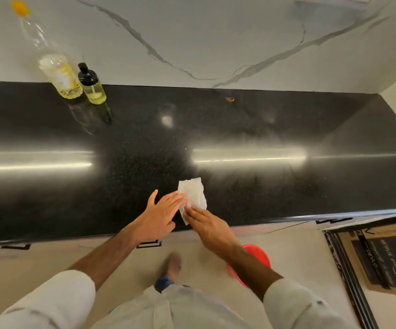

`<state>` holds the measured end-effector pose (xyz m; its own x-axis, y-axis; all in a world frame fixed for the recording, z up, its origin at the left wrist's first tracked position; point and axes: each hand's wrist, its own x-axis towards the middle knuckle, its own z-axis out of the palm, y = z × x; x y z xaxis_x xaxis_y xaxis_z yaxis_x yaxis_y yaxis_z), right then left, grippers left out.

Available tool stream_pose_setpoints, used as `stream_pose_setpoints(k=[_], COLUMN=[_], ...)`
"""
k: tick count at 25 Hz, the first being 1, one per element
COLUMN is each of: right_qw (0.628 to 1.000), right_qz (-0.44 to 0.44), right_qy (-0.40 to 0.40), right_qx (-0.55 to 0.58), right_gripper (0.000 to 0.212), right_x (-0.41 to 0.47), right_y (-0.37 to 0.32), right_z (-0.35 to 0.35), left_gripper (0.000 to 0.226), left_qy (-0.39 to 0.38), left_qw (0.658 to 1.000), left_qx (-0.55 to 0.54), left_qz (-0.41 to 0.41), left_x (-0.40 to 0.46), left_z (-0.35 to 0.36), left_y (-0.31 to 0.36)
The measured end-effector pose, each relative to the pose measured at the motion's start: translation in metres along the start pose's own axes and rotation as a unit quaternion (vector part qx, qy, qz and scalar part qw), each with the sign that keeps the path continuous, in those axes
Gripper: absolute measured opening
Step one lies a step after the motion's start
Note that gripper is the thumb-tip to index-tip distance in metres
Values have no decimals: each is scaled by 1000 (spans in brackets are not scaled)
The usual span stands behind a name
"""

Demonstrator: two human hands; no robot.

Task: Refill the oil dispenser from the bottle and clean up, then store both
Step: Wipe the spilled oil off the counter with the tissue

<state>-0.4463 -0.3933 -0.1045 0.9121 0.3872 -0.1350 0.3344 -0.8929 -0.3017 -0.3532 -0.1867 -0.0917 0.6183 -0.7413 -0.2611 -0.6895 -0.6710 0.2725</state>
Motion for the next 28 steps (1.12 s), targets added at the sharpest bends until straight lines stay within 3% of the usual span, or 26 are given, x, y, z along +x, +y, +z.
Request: stream_pose_setpoints(k=[4, 6, 8, 10, 11, 13, 14, 16, 18, 19, 25, 27, 28], right_qw=[995, 970, 907, 803, 744, 657, 631, 605, 601, 619, 807, 849, 859], right_qz=[47, 120, 181, 222, 235, 264, 281, 311, 316, 312, 342, 319, 302], right_qy=[81, 99, 107, 104, 97, 85, 85, 82, 63, 55, 152, 154, 140], right_qx=[45, 187, 365, 543, 617, 701, 718, 728, 731, 718, 456, 393, 389], right_gripper=[40, 25, 18, 15, 15, 17, 18, 20, 33, 38, 14, 16, 23], right_x=[-13, -24, -40, -63, -76, -98, -109, -127, -147, -158, -201, -218, -231], right_y=[-6, -9, -10, -9, -8, -5, -2, 5, 14, 19, 80, 89, 91], right_z=[-15, -26, -39, -52, -58, -67, -70, -68, -63, -62, -62, -62, -63], left_gripper=[70, 62, 49, 47, 48, 38, 32, 28, 20, 16, 12, 12, 17], left_qy=[11, 53, 133, 147, 118, 51, 35, 43, 71, 80, 135, 140, 133], left_qw=[999, 998, 985, 952, 913, 780, 719, 654, 658, 676, 757, 752, 716], left_qx=[16, -14, -104, -262, -383, -611, -679, -734, -719, -698, -582, -582, -621], left_qz=[-26, -23, -26, -50, -75, -124, -143, -181, -213, -222, -264, -277, -290], left_x=[-23, -35, -46, -55, -59, -69, -71, -72, -65, -60, -2, 23, 38], left_z=[8, 19, 30, 32, 29, 25, 24, 29, 36, 39, 50, 58, 60], left_y=[23, 36, 53, 73, 85, 109, 121, 141, 162, 172, 248, 281, 302])
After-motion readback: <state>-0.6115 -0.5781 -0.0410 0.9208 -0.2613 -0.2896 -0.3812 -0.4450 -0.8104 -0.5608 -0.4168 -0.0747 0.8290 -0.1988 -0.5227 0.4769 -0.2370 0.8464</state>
